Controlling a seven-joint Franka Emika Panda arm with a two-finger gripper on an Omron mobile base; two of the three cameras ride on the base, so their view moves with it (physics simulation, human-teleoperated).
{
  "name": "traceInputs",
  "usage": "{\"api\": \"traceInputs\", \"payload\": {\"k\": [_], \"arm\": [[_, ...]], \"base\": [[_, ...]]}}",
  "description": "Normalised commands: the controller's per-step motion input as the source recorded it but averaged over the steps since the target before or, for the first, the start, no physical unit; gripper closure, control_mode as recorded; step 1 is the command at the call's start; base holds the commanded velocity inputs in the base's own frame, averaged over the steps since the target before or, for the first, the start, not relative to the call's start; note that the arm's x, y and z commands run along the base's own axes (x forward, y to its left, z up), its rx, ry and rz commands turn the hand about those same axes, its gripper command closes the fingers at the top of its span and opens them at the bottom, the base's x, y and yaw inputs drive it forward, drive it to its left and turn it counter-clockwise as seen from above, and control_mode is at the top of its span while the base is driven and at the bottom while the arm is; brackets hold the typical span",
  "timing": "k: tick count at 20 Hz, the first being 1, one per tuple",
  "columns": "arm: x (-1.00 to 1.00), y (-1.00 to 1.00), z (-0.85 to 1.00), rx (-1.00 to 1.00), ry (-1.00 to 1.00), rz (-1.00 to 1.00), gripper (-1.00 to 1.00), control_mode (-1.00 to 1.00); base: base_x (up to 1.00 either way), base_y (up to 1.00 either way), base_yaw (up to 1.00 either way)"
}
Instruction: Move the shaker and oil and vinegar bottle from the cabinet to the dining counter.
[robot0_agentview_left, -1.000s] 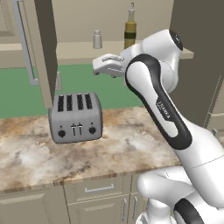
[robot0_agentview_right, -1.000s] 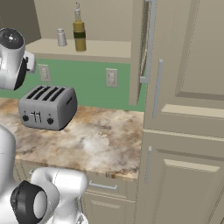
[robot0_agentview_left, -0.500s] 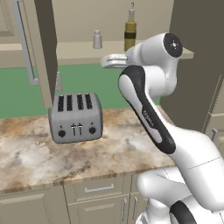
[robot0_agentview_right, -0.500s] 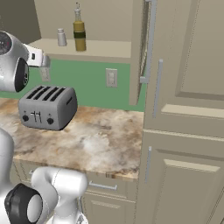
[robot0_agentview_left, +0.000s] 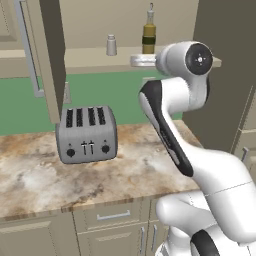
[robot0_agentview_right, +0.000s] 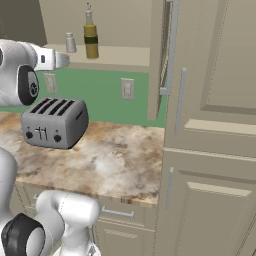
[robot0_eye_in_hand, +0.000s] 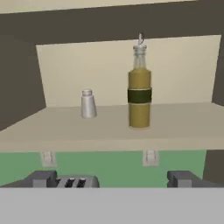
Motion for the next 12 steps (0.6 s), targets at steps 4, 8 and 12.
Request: {"api": "traceInputs", "payload": {"k": [4,8,12], "arm": [[0.0,-0.51,0.36,-0.04,-0.2,-0.1,-1.0,-1.0],[0.0,-0.44,0.37,-0.01,-0.17,-0.06,-1.0,-1.0],[0.08,-0.06,0.14,0.0,-0.02,-0.02,-1.0,-1.0]], "base": [[0.0,0.0,0.0],[0.0,0.0,0.0],[0.0,0.0,0.0]]}}
